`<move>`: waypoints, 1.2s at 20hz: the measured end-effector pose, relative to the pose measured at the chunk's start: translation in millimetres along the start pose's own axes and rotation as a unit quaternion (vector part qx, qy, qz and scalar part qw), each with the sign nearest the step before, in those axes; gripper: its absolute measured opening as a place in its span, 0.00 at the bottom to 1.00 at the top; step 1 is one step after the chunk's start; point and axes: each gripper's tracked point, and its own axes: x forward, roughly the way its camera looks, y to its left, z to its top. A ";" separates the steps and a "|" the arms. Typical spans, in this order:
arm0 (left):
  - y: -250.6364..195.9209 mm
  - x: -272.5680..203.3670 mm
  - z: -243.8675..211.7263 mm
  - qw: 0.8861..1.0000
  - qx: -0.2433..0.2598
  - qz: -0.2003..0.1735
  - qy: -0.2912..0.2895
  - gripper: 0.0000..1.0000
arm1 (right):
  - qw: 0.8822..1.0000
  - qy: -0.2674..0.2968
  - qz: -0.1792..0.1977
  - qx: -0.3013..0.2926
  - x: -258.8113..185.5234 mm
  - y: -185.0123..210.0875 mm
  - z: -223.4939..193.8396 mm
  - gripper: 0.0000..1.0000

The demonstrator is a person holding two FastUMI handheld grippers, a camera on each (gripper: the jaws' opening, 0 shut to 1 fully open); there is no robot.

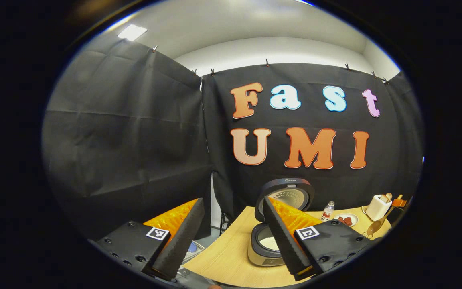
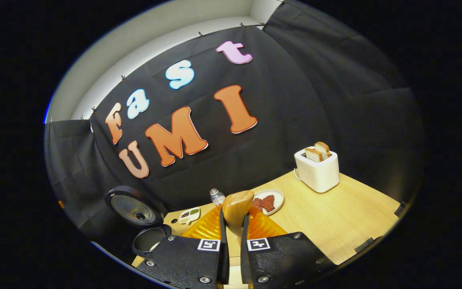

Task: Close the left gripper, press the button to open the rice cooker; take a wooden spoon from the chopstick holder with the right hand, scoop a spoonful of rice and pour it into the rice cooker, then put the wooden spoon back into the chopstick holder.

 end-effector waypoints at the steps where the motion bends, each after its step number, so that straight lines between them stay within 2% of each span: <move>1: 5.3 -2.2 -0.5 1.000 0.001 0.002 0.000 0.99 | 1.000 -0.002 0.008 -0.011 -4.0 11.3 -2.3 0.10; 7: 37.1 -19.8 11.3 1.000 0.015 0.022 -0.012 0.96 | 0.995 0.024 0.022 -0.096 -10.9 42.8 -60.1 0.10; 16: 72.1 -31.7 17.7 0.996 0.061 0.059 -0.011 1.00 | 0.984 0.079 0.002 -0.159 20.3 28.1 -157.0 0.10; 19: 78.7 -32.1 9.3 0.996 0.066 0.066 0.000 0.98 | 0.980 0.067 0.030 -0.187 30.5 35.5 -169.2 0.10; 21: 81.1 -32.4 -0.1 0.995 0.065 0.068 0.011 0.96 | 0.977 0.068 0.033 -0.200 36.6 28.4 -179.7 0.10; 23: 82.6 -32.6 -8.8 0.995 0.064 0.070 0.024 0.96 | 0.979 0.061 0.042 -0.189 38.3 30.0 -181.6 0.10; 24: 81.6 -31.8 -11.0 0.995 0.065 0.069 0.027 1.00 | 0.980 0.059 0.045 -0.187 37.8 30.9 -184.7 0.11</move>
